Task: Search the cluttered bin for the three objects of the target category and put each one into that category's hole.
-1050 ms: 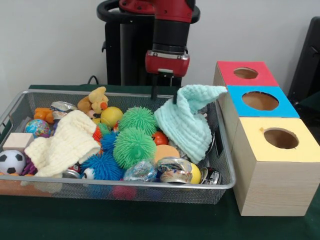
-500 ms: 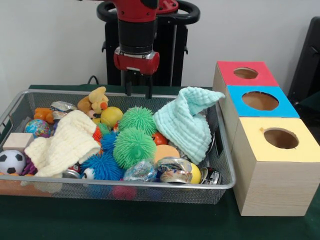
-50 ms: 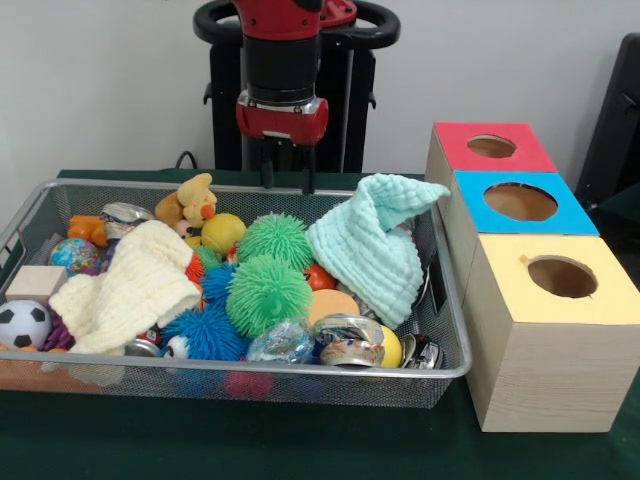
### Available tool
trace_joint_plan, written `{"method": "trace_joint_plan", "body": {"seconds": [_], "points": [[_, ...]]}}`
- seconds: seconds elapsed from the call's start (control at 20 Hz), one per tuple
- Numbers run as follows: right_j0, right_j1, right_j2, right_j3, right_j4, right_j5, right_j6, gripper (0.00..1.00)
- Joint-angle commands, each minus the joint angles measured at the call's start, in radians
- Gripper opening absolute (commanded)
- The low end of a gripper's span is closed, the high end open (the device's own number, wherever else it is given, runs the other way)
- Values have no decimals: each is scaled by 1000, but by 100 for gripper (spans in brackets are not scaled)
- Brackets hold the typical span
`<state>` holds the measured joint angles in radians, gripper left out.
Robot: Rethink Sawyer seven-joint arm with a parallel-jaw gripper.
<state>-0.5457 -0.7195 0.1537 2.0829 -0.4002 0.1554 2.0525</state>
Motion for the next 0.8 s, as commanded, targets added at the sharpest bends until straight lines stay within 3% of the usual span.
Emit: {"method": "trace_joint_plan", "body": {"seconds": [0.05,0.3,0.6,0.8], "points": [[-22,24,108,-58,-58,-3,-22,100],[-149,151,173,-25,-65,-47,-7,100],[-229,246,201,-48,-104,2,-53,100],[-310,307,246,-56,-85,87,-80,100]]}}
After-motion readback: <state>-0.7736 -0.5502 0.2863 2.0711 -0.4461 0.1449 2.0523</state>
